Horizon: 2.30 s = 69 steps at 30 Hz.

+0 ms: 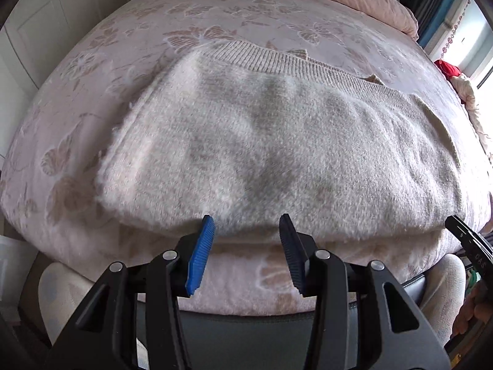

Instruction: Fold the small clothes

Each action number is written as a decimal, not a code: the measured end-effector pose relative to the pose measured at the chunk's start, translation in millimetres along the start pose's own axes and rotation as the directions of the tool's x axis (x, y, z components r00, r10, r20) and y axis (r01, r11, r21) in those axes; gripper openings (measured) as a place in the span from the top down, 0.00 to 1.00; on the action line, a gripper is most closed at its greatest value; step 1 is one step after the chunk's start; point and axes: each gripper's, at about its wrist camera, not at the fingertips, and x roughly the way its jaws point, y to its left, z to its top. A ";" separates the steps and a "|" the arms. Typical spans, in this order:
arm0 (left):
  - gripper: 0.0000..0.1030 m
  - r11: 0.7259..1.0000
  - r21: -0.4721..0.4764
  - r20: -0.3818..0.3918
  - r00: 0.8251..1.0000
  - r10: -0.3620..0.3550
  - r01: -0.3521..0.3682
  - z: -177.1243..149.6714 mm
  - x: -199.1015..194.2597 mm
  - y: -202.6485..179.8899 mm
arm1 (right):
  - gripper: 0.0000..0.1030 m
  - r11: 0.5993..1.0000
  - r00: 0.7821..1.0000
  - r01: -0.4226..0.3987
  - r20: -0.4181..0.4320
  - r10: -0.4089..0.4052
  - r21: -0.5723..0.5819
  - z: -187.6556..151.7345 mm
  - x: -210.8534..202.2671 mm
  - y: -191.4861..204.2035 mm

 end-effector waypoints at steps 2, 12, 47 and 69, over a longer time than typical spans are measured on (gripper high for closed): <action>0.58 1.000 -0.026 0.001 1.000 -0.006 0.006 -1.1 -3.3 8.4 | 0.68 0.996 1.000 -0.013 -0.005 0.014 0.091 -1.8 -2.3 -26.9; 0.14 0.823 -0.503 0.095 0.963 -0.252 0.265 4.0 9.7 107.0 | 0.34 0.856 0.961 -0.261 0.035 0.275 0.446 6.4 31.1 -87.2; 0.77 0.826 -0.538 -0.036 0.975 -0.221 0.168 3.3 16.9 105.4 | 0.99 0.970 0.978 -0.195 -0.096 0.182 -0.145 84.5 32.4 111.7; 0.86 0.919 0.147 0.100 0.919 -0.383 0.367 62.7 -118.2 -164.3 | 0.95 0.948 0.951 -0.307 -0.011 0.309 0.080 83.3 1.7 5.9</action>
